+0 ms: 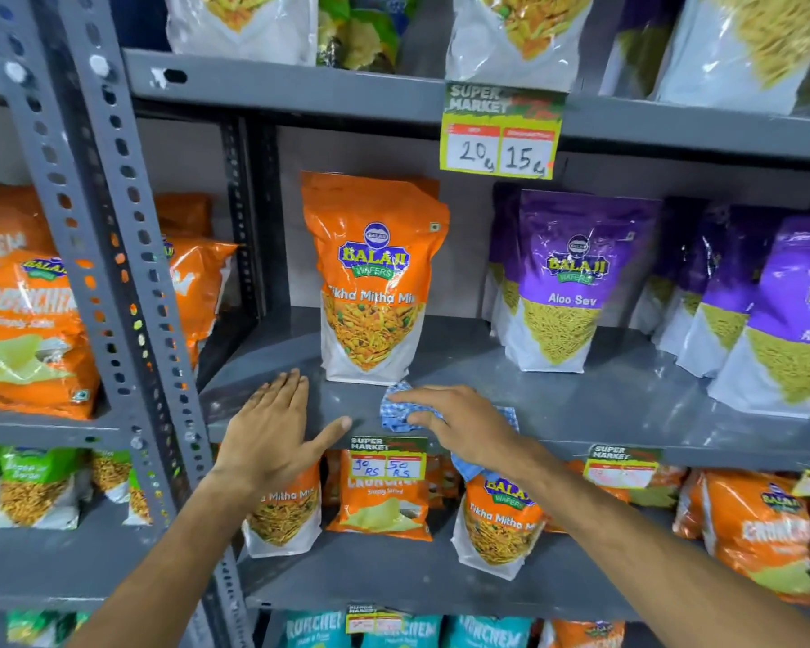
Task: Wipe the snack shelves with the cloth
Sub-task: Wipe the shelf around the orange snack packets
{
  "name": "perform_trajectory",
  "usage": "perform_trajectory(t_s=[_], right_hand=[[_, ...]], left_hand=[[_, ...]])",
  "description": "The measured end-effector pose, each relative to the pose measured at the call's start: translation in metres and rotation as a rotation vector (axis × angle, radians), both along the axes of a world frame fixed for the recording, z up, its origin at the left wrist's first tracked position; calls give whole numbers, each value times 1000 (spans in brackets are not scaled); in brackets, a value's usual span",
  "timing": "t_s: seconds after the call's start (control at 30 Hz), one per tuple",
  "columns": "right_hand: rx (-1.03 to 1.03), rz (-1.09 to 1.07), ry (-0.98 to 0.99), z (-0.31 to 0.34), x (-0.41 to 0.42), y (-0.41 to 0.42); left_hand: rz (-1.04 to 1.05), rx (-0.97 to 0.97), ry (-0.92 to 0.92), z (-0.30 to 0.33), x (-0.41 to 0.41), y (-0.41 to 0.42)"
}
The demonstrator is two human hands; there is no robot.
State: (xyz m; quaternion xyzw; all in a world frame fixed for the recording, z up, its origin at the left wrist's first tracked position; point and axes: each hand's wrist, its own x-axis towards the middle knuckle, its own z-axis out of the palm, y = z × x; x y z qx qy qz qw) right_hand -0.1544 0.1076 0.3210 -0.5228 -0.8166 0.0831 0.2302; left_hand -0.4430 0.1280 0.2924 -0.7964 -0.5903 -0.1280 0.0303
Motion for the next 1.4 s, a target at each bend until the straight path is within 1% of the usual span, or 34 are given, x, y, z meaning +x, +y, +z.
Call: perform_trajectory(t_s=[0.07,0.13,0.2,0.23,0.3,0.4,0.5,0.57,0.6,0.63,0.73,0.8,0.83,0.9,1.0,1.17,1.3,1.4], right_hand=[[-35,2,166,6,9,1],[-39,-11,412,17,23,6],[-13,-75,626,32,41,15],[-3,-122,703,38,50,24],[14,-215,812,47,63,45],[-14,-342,887,44,69,96],[-15,-436,796,40,57,150],[-45,-417,724,35,51,184],[-60,-407,648,31,51,198],[-75,-415,531,25,53,211],[-99,-392,115,10,60,229],[-97,-346,-54,10,59,230],[-94,-334,-90,12,58,231],[-75,-318,-128,14,59,227],[-58,-308,-126,12,58,216],[20,-196,-4,4,60,181],[-30,-220,-77,4,58,148],[-36,-228,-33,0,54,121]], left_hand=[[10,14,11,1,1,-1],[18,18,13,1,2,-1],[17,22,14,1,2,-1],[18,22,15,1,2,-2],[23,24,24,2,3,-2],[29,38,31,2,2,0],[21,48,32,0,0,4],[21,48,29,-1,0,7],[23,49,25,-2,-1,7],[26,51,18,-2,-1,8],[31,46,4,-4,-1,10],[38,54,4,-5,-1,11],[37,54,8,-5,0,11],[31,47,11,-4,0,11],[29,36,12,-2,0,8],[27,12,24,0,1,6],[31,-20,25,4,3,3],[30,-39,27,6,3,1]])
